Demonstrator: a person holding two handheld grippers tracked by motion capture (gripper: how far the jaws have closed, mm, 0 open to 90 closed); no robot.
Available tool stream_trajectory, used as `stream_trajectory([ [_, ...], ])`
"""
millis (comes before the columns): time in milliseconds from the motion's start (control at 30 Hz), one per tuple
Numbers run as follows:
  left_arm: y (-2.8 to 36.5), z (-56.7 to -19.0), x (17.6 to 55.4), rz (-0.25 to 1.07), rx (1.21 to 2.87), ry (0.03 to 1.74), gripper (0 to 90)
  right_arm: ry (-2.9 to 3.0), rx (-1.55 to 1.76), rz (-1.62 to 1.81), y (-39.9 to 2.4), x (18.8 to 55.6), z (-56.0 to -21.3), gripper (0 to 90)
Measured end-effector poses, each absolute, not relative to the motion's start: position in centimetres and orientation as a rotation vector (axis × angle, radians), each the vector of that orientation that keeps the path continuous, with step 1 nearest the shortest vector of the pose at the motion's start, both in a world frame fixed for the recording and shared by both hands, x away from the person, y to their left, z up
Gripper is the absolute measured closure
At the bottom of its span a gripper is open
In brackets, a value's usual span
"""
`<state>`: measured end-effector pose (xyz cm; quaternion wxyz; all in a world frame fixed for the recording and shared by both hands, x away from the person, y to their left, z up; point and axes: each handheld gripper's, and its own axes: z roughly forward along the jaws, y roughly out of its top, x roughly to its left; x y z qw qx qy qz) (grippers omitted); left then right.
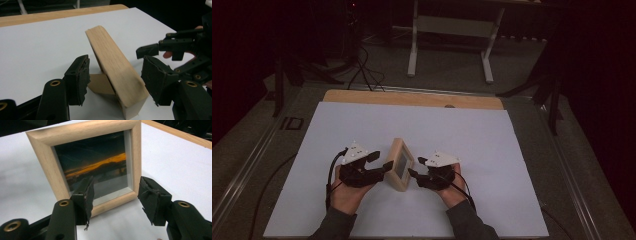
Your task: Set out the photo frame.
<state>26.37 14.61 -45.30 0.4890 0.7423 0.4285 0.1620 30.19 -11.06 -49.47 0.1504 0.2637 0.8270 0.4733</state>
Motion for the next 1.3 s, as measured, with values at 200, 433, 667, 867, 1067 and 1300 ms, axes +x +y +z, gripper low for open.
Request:
stream_trajectory([
  [200,14.1,-45.6,26.3,0.390,1.826,1.033,39.3,2.353,0.777,1.377,-11.6,30.4,-49.2,45.8],
  [433,13.6,-46.0,26.4,0.384,1.845,1.034,39.3,2.343,0.779,1.380,-11.7,30.4,-49.0,45.8],
  [667,13.2,-46.5,26.5,0.389,1.866,1.038,39.6,2.326,0.787,1.390,-12.1,30.5,-48.7,45.8],
  [867,13.2,-46.6,26.5,0.381,1.872,1.040,41.0,2.309,0.797,1.401,-12.5,30.6,-48.3,45.8],
  [1067,13.0,-46.7,26.6,0.373,1.876,1.042,42.2,2.274,0.813,1.418,-13.1,30.8,-47.7,45.9],
  [1300,12.8,-47.0,26.7,0.371,1.887,1.048,42.1,2.260,0.801,1.416,-13.2,30.8,-47.3,45.8],
])
